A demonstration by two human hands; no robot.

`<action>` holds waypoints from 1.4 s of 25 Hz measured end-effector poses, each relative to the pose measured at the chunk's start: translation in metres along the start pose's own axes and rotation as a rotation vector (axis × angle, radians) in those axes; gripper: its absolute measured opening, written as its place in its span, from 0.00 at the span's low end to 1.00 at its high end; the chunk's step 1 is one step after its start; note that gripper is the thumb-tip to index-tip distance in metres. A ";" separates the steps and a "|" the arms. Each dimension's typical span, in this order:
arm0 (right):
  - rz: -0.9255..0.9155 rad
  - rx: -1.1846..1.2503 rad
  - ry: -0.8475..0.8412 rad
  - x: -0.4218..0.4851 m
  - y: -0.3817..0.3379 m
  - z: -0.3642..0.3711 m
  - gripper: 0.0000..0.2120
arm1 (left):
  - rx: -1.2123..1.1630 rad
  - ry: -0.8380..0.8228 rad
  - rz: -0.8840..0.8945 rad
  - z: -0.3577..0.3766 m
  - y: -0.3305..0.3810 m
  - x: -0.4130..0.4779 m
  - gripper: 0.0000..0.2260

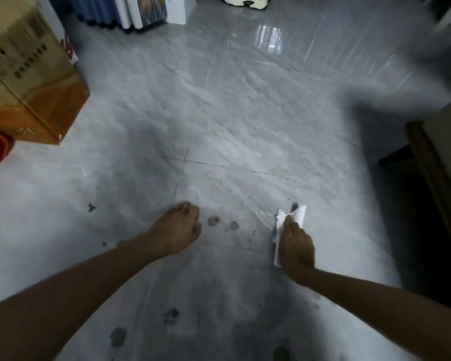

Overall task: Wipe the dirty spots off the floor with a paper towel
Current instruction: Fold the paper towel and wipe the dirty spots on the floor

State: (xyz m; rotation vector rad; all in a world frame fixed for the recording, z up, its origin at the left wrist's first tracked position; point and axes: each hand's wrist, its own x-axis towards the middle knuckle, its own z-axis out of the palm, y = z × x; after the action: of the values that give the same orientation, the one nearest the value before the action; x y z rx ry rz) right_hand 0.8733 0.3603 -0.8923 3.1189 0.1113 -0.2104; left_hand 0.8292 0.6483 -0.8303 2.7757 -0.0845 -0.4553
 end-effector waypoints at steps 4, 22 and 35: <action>-0.001 0.070 0.067 -0.012 -0.055 0.005 0.26 | 0.029 -0.075 -0.003 -0.002 -0.025 0.011 0.20; -0.508 0.219 0.187 -0.025 -0.161 0.013 0.20 | 0.040 0.084 -0.056 0.034 -0.033 0.029 0.19; 0.488 0.108 0.243 0.062 0.044 0.002 0.14 | -0.060 0.061 -0.087 0.029 -0.026 0.036 0.19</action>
State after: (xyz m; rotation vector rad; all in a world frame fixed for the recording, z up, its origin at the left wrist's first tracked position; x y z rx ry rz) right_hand 0.9376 0.3208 -0.9019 3.1356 -0.6709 0.1758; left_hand 0.8539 0.6604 -0.8752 2.7399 0.0631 -0.3878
